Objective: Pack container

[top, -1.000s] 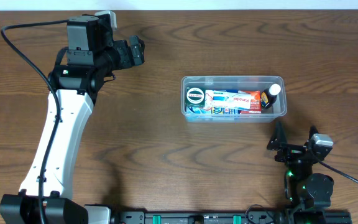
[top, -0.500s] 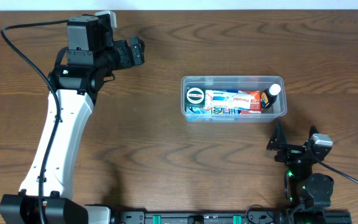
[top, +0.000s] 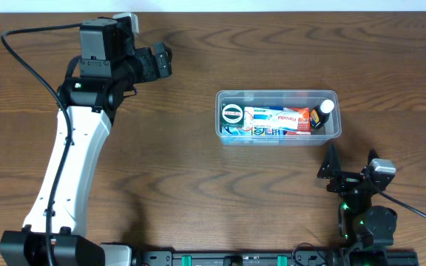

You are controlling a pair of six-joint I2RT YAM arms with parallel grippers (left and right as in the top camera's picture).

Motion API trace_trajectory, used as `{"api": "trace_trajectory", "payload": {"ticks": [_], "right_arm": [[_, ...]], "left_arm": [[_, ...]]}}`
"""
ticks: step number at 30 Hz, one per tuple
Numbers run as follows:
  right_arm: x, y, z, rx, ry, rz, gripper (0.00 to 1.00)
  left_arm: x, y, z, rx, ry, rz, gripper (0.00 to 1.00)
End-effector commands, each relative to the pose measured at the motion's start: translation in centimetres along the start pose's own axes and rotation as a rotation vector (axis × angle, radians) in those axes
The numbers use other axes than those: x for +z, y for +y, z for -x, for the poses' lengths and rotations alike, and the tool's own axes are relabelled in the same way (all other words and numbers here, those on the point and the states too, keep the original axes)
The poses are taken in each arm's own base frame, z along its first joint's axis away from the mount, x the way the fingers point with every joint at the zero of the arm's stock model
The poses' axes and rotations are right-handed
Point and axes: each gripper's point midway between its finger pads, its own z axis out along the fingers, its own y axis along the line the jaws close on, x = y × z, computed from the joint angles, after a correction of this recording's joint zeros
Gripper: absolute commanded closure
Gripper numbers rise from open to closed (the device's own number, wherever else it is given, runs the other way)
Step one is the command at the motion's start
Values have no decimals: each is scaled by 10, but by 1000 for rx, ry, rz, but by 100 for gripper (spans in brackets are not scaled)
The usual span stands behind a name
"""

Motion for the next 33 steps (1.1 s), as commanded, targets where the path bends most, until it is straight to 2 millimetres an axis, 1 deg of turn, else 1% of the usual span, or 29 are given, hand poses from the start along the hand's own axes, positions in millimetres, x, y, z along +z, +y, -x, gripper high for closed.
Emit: {"api": "trace_trajectory", "payload": {"ticks": [1,4,7,11,12,15,18,24,28,33], "right_arm": [[0,3,-1,-11,3,17,1],[0,4,-1,-11,3,17,1],[0,3,-2,-11,4,17,1],[0,4,-1,-11,3,17,1],[0,3,-2,-11,4,17,1],[0,3,-1,-11,3,17,1],[0,3,-1,-11,3,17,1],[0,4,-1,-11,3,17,1],[0,4,-1,-11,3,17,1],[0,4,-1,-11,3,17,1]], "left_arm": [[-6,-1,6,10,-20,-3,2],[-6,0,4,9,-17,1,2],[-14,1,2,8,-21,9,2],[-28,3,-14,6,-14,17,2],[-31,4,-21,5,-10,18,2],[-41,17,-54,-1,9,53,2],[-47,30,-101,-6,31,67,2],[-52,53,-167,14,-71,62,2],[-50,67,-200,31,-169,59,2],[-46,79,-224,45,-262,54,2]]}}
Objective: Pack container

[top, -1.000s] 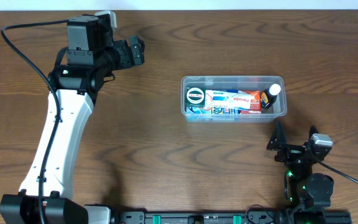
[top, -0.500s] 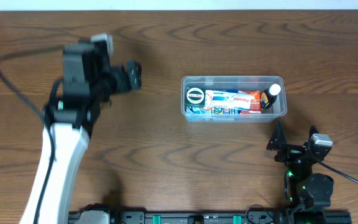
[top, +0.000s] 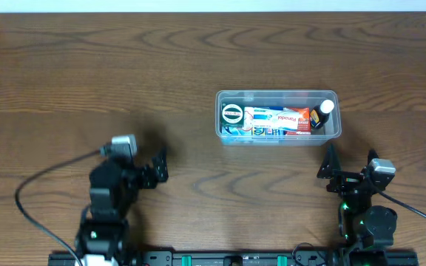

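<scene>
The clear plastic container point(top: 333, 96) sits right of the table's middle. Inside lie a round tin with a black lid point(top: 232, 114) at the left end, a toothpaste box point(top: 276, 120) along the middle, and a small bottle with a white cap point(top: 322, 112) at the right end. My left gripper point(top: 160, 165) is folded back near the front left, far from the container, its fingers apart and holding nothing. My right gripper point(top: 329, 164) rests just in front of the container's right end. Its fingers overlap in this view, with nothing seen in them.
Bare brown wooden tabletop point(top: 124, 89) surrounds the container. A cable point(top: 43, 177) loops from the left arm near the front left edge. Both arm bases stand at the front edge.
My left arm was stretched out to the far left back of the table and is now folded down at the front left. The container, its contents and the right arm are unchanged.
</scene>
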You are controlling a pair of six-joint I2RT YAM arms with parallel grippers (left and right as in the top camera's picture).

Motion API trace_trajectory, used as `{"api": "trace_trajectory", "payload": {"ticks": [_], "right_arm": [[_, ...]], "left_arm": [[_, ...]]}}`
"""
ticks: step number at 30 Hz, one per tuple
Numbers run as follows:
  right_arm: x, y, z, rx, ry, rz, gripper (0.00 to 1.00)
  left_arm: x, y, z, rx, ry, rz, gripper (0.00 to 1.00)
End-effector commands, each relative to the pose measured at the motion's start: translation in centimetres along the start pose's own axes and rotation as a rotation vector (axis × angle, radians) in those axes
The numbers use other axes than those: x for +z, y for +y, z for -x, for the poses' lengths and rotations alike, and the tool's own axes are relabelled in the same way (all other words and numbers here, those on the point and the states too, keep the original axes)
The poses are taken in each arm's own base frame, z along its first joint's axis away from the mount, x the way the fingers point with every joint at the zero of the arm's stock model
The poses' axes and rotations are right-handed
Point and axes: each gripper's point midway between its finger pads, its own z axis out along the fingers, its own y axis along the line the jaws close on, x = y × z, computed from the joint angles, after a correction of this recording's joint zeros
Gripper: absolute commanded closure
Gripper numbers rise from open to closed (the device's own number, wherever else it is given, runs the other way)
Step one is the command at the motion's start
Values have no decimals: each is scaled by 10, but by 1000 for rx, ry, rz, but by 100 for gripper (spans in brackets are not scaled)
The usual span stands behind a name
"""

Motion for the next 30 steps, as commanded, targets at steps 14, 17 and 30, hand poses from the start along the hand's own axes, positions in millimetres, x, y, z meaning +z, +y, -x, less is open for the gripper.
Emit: {"api": "trace_trajectory", "payload": {"ticks": [14,17,30], "right_arm": [[0,3,-1,-11,3,14,1],[0,3,-1,-11,3,14,1],[0,3,-1,-11,3,13,1]], "left_arm": [[-8,34,-17,221,-134,145,2],[-12,31,-7,351,-174,149,2],[-36,32,33,417,-370,205,2]]}}
